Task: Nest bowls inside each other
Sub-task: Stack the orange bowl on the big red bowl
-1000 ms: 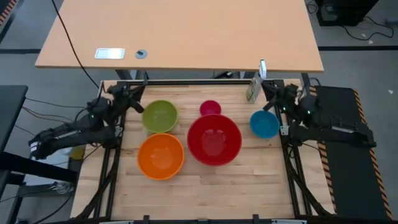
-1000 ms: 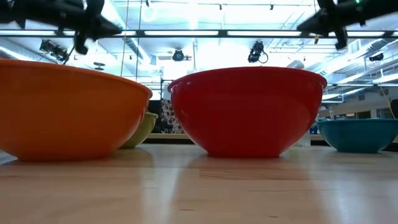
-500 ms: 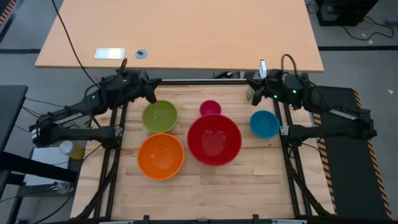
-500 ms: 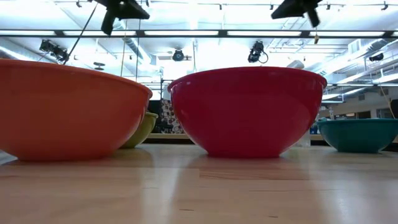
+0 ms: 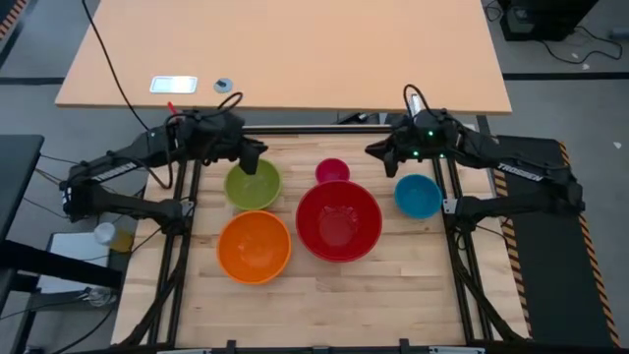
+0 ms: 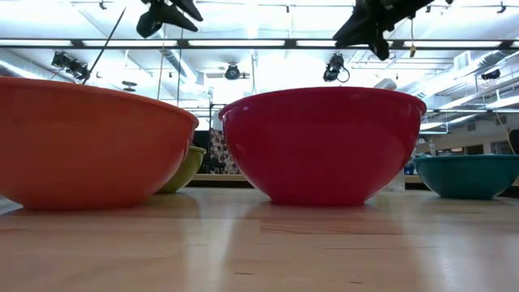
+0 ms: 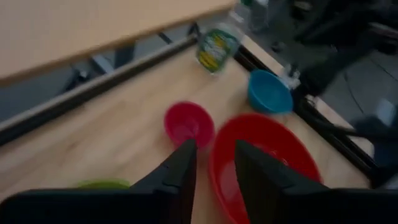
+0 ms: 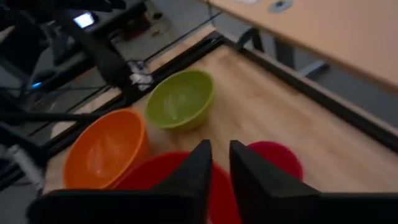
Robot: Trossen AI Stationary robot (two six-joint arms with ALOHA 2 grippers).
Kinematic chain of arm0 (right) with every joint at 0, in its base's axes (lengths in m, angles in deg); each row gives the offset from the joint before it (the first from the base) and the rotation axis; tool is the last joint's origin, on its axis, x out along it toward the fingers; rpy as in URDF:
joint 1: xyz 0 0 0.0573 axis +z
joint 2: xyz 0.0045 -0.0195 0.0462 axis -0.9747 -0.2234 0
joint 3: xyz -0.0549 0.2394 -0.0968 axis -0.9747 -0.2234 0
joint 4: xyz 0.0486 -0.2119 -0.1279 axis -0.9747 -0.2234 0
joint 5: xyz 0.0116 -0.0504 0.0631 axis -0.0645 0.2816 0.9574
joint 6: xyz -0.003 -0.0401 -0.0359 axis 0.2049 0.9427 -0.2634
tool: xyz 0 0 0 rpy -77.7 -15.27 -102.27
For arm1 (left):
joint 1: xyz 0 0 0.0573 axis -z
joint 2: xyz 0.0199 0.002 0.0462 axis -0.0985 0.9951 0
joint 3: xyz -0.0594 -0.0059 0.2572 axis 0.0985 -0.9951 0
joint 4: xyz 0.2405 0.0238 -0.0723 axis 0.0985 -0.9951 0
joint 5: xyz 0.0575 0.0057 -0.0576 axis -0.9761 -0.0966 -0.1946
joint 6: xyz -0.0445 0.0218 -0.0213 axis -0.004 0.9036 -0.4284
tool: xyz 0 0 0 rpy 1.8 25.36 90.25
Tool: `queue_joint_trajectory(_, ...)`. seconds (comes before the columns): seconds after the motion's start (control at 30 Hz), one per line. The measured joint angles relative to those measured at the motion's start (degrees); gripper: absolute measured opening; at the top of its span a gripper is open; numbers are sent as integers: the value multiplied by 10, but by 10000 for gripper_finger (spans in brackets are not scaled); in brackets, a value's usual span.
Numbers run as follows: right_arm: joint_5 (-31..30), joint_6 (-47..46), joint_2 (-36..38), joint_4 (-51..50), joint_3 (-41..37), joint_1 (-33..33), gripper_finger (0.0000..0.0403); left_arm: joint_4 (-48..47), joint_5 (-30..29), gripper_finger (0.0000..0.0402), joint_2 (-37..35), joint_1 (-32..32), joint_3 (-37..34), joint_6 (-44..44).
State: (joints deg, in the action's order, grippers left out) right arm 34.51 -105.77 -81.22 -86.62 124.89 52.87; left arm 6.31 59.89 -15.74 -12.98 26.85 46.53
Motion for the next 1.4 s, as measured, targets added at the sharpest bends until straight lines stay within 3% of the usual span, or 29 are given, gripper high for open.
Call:
queue_joint_trajectory(0.23,13,1,-82,-2,55,8,149,6,30,117,-9,0,3,67)
queue_joint_trajectory(0.43,-19,17,-144,-9,152,18,166,47,38,117,-19,15,-28,114)
queue_joint_trajectory(0.57,-37,46,-178,-39,200,30,165,94,137,117,-49,31,-109,96)
queue_joint_trajectory(0.7,-42,67,-202,-62,219,43,168,83,213,117,-68,55,-189,34)
queue_joint_trajectory(0.83,-29,63,-223,-79,220,54,186,45,264,117,-73,79,-218,-22)
queue_joint_trajectory(1.03,-27,64,-246,-85,219,55,223,-81,257,117,-89,141,-218,-152)
queue_joint_trajectory(1.23,-45,120,-252,-64,219,50,236,-253,137,117,-94,205,-238,-287)
queue_joint_trajectory(1.4,-45,137,-258,-36,219,40,233,-245,128,117,-94,205,-282,-345)
